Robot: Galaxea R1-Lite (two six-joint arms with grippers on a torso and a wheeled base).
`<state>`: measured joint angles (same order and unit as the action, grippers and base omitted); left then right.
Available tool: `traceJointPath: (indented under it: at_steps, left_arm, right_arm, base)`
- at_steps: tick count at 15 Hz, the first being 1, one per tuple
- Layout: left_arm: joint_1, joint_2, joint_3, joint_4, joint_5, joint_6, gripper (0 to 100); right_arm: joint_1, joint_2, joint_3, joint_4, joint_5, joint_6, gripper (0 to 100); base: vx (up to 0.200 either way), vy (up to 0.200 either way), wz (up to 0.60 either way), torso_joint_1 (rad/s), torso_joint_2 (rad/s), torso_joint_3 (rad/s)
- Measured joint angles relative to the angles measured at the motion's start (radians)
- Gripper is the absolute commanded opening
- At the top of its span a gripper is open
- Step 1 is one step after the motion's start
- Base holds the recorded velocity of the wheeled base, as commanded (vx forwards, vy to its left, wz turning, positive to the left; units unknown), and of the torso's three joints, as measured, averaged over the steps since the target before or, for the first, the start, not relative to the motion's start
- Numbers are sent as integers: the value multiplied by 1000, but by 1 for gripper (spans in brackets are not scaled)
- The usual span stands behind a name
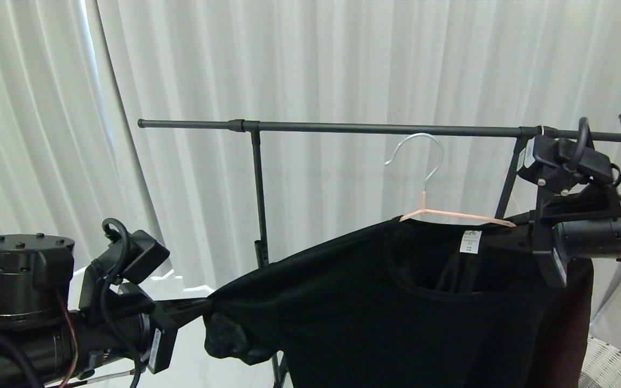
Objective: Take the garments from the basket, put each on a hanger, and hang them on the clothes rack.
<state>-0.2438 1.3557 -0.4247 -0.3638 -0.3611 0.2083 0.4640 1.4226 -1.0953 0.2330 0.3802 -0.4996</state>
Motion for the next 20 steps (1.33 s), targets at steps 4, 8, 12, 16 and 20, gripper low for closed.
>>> traceJointPath:
  at_steps: [4, 8, 12, 16, 20]
  left_arm:
    - [-21, -15, -17, 1, 0, -1, 100]
    - [-25, -57, -28, 0, -2, -48, 100]
    - [-13, -124, -101, 16, 13, -254, 100]
    - [-6, -152, -406, 418, 22, -354, 100]
    - [-4, -153, -584, 643, 210, -248, 100]
  right_arm:
    - [-8, -2, 0, 0, -3, 0, 0]
    - [-58, -11, 0, 4, -23, 5, 0]
    - [-121, -25, 0, 12, -226, 144, 0]
    - [-126, -34, -7, 128, -465, 300, 0]
    - [-126, -60, -12, 230, -594, 443, 0]
  base:
    - [0, 0, 0, 0, 0, 0]
    - [0, 0, 0, 0, 0, 0]
    - [0, 0, 0, 0, 0, 0]
    - [0, 0, 0, 0, 0, 0]
    - [0, 0, 0, 0, 0, 0]
